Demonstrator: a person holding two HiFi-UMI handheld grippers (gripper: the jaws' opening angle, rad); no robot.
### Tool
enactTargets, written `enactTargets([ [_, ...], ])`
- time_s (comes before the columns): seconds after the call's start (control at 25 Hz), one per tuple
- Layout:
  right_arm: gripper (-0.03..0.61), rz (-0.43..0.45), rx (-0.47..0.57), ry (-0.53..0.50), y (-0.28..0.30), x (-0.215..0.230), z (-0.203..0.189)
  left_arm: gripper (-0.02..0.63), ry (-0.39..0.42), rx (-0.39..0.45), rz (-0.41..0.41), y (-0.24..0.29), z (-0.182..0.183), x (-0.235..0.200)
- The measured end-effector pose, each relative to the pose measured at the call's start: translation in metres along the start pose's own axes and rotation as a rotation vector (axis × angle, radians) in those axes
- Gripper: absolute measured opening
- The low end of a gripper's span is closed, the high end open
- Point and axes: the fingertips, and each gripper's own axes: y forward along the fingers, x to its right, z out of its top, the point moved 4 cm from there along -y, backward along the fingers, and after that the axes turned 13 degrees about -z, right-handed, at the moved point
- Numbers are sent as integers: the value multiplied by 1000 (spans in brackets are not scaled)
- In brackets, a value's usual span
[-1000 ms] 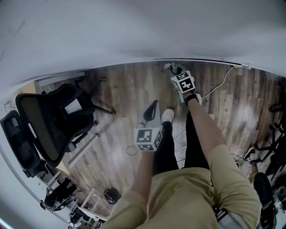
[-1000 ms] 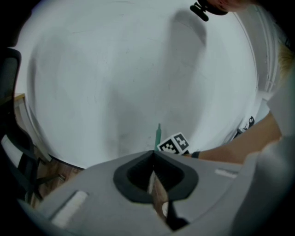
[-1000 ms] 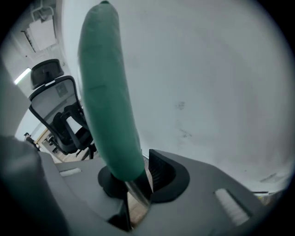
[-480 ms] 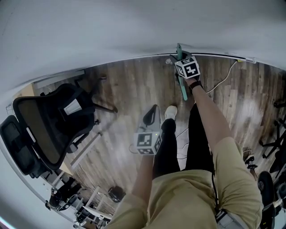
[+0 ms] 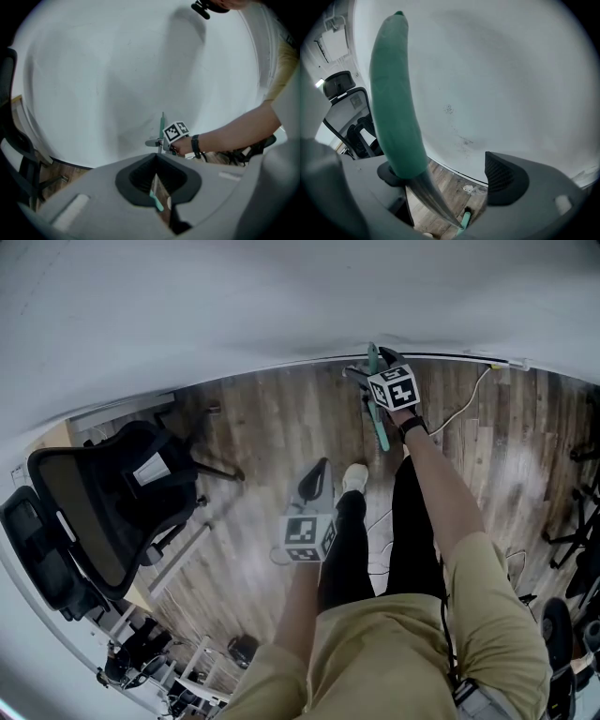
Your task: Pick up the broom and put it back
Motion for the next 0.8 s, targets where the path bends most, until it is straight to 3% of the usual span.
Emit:
enactTargets([
  [0.2, 518, 0, 31, 32, -9, -5, -6, 2, 2, -7, -2, 2, -2, -2],
  [0.64, 551, -164, 63, 165, -23, 53, -34, 2, 8, -53, -8, 4, -20, -1],
  [0.68, 526, -180, 51, 166, -24, 61, -38, 2, 8, -58, -10, 5, -22, 0],
  [0.72, 461, -193, 30, 162, -25, 70, -41, 2, 10, -62, -13, 7, -24, 2],
  [0.76, 376, -198, 2, 155, -25, 77, -44, 2, 11, -66, -16, 9, -25, 3],
  [0.8, 241, -193, -30, 149, -26, 82, -48, 2, 12, -70, -20, 10, -27, 5],
])
